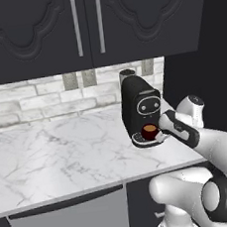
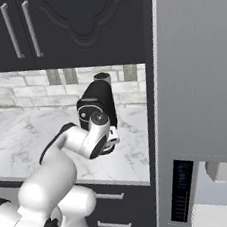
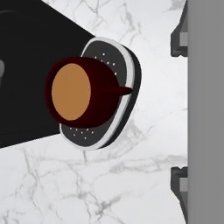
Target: Pick up the brewed coffee from the coffee machine and place it next to the breakfast plate on the dining counter.
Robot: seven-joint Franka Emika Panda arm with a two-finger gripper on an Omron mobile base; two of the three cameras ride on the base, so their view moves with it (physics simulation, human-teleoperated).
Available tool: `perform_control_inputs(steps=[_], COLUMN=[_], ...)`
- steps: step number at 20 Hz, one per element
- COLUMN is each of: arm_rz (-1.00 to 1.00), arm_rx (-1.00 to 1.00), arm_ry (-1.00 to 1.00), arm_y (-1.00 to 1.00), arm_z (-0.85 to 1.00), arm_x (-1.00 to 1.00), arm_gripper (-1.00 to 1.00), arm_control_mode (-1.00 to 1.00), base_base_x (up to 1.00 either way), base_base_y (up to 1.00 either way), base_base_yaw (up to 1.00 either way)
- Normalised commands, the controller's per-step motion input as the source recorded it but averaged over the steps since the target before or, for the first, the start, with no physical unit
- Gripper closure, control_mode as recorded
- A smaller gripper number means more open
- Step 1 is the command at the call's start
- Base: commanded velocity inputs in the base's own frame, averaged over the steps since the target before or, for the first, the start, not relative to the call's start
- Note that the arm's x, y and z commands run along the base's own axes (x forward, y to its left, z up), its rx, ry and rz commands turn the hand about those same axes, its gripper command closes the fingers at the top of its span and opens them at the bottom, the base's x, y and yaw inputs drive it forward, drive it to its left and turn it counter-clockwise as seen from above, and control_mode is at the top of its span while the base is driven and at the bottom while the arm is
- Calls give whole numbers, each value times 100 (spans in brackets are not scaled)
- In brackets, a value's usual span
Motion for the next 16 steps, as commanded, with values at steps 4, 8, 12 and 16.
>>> perform_control_inputs(steps=[4, 8, 12, 16], arm_rz=[0, 0, 1, 2], arm_rx=[0, 0, 0, 0], arm_ry=[0, 0, 0, -3], arm_y=[0, 0, -1, -1], arm_z=[-8, -11, -10, -10], arm_x=[25, 19, 18, 13], arm_gripper=[-100, -100, -100, -100], arm_control_mode=[-100, -100, -100, -100], base_base_x=[0, 0, 0, 0], base_base_y=[0, 0, 0, 0], base_base_yaw=[0, 0, 0, 0])
